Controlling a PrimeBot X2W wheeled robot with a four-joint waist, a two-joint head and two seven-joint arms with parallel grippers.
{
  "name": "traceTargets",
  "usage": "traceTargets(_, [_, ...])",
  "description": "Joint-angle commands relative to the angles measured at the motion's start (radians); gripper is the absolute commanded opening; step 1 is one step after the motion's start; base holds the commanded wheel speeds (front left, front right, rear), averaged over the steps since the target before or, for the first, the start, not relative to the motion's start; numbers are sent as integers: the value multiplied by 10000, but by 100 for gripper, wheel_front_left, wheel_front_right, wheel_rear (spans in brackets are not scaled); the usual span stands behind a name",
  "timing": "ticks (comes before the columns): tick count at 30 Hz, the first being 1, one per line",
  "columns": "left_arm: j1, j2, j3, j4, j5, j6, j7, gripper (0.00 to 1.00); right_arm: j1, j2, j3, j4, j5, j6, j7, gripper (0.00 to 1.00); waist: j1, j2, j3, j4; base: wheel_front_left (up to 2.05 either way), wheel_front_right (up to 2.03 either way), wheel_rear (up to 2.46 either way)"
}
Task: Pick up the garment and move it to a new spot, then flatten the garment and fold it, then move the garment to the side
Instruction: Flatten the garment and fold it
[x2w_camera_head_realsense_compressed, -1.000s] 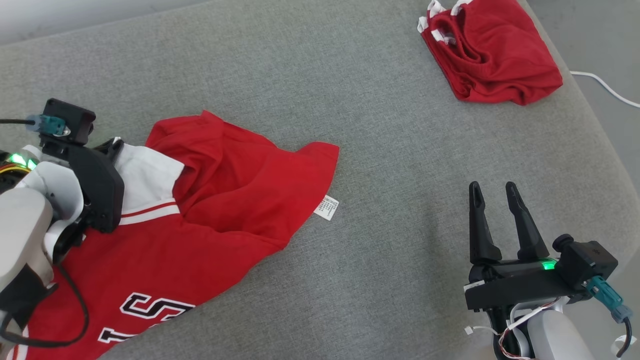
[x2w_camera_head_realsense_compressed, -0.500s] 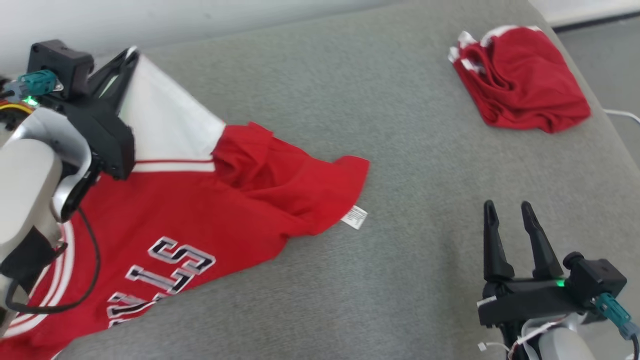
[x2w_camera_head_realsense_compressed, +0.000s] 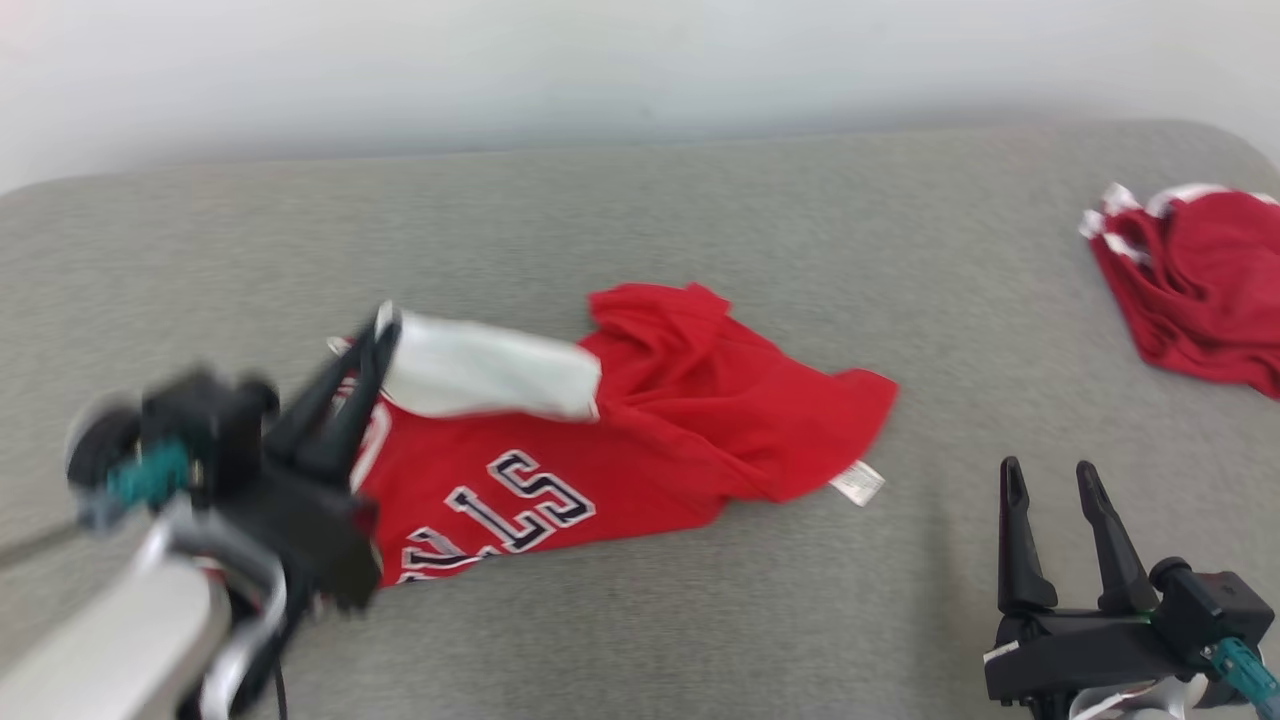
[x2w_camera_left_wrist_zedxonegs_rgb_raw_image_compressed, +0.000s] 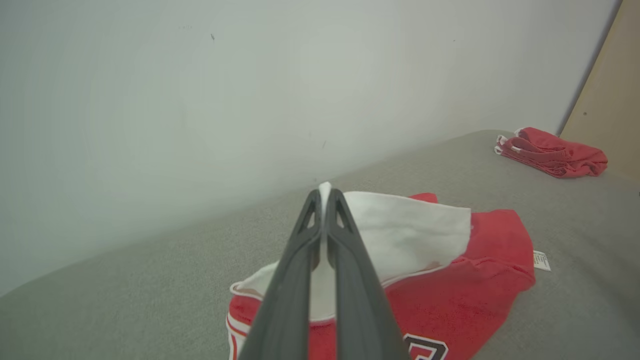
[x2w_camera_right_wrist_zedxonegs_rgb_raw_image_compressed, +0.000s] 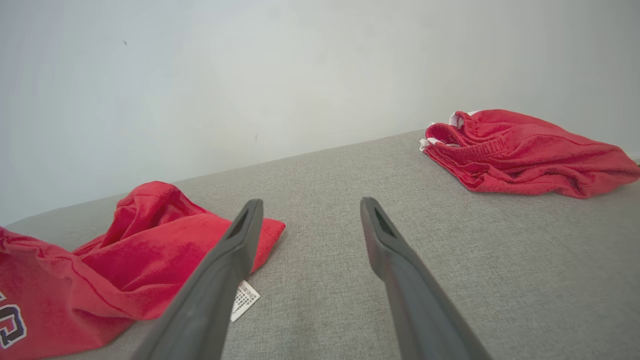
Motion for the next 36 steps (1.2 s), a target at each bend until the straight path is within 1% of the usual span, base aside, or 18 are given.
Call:
traceTargets(1, [462, 68, 30, -248, -220, 206, -126, 0, 147, -8, -44, -5, -59, -27, -44, 100, 1, 1, -632, 1069, 0, 0, 0])
traceTargets(4, [1793, 282, 108, -1042, -551, 923, -488, 0, 215, -8, -97, -57, -101, -27, -44, 100, 1, 1, -638, 1437, 0, 0, 0])
traceTargets(6, [2625, 276, 127, -1393, -844, 1285, -748, 0, 249, -27, -111, -32, -103, -27, -44, 100, 1, 1, -636, 1622, 0, 0, 0])
traceTargets(9, [3723, 76, 90, -1682, -1193, 1671, -1079, 0, 263, -69, -195, -18, -118, -27, -44, 100, 1, 1, -653, 1829, 0, 0, 0])
traceTargets(12, [4632, -217, 101, -1630, -1473, 1882, -1322, 0, 239, -92, -133, 10, -129, -27, -44, 100, 1, 1, -659, 1883, 0, 0, 0])
traceTargets(16, [5577, -533, 171, -1099, -1684, 1899, -1510, 0, 231, -106, -72, 9, -165, -27, -44, 100, 1, 1, -664, 1863, 0, 0, 0])
traceTargets(18, [6028, -685, 206, -754, -1800, 1974, -1529, 0, 241, -129, -69, 38, -160, -27, -44, 100, 1, 1, -683, 1793, 0, 0, 0])
traceTargets(22, [6688, -937, 449, -34, -2001, 1728, -1581, 0, 299, -165, -103, 50, -105, -27, -44, 100, 1, 1, -698, 1652, 0, 0, 0])
traceTargets(25, [7071, -1158, 645, 746, -2070, 1432, -1578, 0, 329, -155, -145, 37, -124, -27, -44, 100, 1, 1, -719, 1571, 0, 0, 0])
traceTargets(29, [7013, -1315, 771, 1409, -1909, 1173, -1578, 0, 384, -143, -160, 78, -125, -27, -44, 100, 1, 1, -758, 1541, 0, 0, 0])
traceTargets(30, [6904, -1408, 920, 1470, -1814, 1135, -1580, 16, 386, -140, -163, 93, -120, -27, -44, 100, 1, 1, -773, 1539, 0, 0, 0])
traceTargets(31, [6826, -1526, 1102, 1466, -1702, 1123, -1581, 75, 384, -138, -157, 96, -111, -27, -44, 100, 1, 1, -789, 1536, 0, 0, 0])
traceTargets(32, [6830, -1616, 1266, 1449, -1541, 1111, -1580, 100, 384, -140, -157, 101, -104, -27, -44, 100, 1, 1, -805, 1530, 0, 0, 0])
traceTargets(36, [6943, -2020, 2203, 1158, -679, 949, -1582, 100, 419, -132, -174, 103, -110, -27, -44, 100, 1, 1, -871, 1495, 0, 0, 0])
